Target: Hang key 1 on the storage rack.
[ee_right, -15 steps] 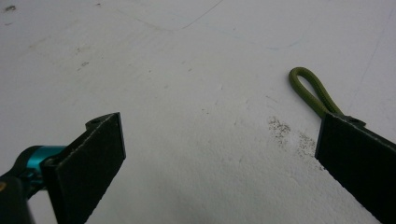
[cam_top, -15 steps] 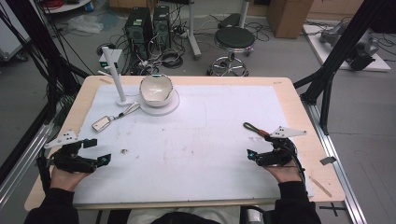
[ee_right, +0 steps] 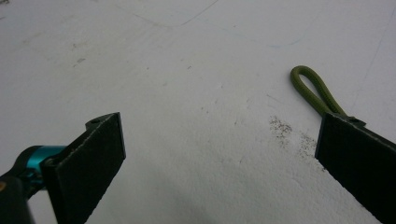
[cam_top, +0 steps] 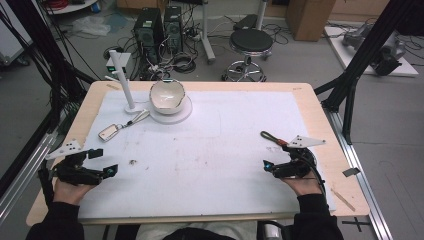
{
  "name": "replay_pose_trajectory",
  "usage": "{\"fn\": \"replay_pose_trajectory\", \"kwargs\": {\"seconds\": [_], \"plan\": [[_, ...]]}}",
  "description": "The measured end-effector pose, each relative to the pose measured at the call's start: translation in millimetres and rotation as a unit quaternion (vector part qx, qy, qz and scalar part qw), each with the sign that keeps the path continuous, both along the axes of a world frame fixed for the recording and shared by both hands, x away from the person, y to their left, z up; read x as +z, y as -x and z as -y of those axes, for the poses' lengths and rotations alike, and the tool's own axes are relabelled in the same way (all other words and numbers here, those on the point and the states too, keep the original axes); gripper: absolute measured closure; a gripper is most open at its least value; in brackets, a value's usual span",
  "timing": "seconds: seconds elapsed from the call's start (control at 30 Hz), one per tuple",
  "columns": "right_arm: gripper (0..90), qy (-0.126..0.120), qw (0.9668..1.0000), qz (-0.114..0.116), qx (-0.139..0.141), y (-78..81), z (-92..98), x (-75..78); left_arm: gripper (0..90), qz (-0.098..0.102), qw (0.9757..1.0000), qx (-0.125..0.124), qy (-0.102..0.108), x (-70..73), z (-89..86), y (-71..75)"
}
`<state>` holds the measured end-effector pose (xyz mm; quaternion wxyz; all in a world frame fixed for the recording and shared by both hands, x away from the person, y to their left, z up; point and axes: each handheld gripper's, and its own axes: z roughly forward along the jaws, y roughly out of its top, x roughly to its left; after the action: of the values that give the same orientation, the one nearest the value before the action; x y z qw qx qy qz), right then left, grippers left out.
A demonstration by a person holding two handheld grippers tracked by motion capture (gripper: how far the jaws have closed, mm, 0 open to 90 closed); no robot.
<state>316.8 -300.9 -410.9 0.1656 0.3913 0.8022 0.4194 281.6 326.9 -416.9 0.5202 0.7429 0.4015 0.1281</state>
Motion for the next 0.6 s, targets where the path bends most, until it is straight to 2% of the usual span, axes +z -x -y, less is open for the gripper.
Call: {"fn": "replay_pose_trajectory", "kwargs": {"seconds": [0.17,0.23,0.3,0.4,0.6], "plan": [[0.7,0.015,0.9999,-0.002,0.003,-6.0,-3.2,3.1,1.7,-0.001,1.0,0.008,0.002,-1.3,-2.4,0.2],[0.7,0.011,0.9999,0.004,0.003,-8.2,-2.3,5.5,1.7,-0.001,1.0,0.009,0.002,-1.2,-3.0,0.4],[0.7,0.009,1.0,0.001,-0.001,-11.3,-1.0,7.3,1.7,-0.001,0.9999,0.011,0.002,-1.2,-3.3,0.5],[0.7,0.019,0.9998,0.0,-0.002,-19.3,1.2,9.2,1.7,-0.001,0.9999,0.011,0.001,-1.4,-2.5,0.3],[0.7,0.024,0.9996,-0.015,0.003,-34.7,4.9,11.1,1.7,0.002,0.9999,0.007,0.008,-0.8,-3.0,0.6]]}}
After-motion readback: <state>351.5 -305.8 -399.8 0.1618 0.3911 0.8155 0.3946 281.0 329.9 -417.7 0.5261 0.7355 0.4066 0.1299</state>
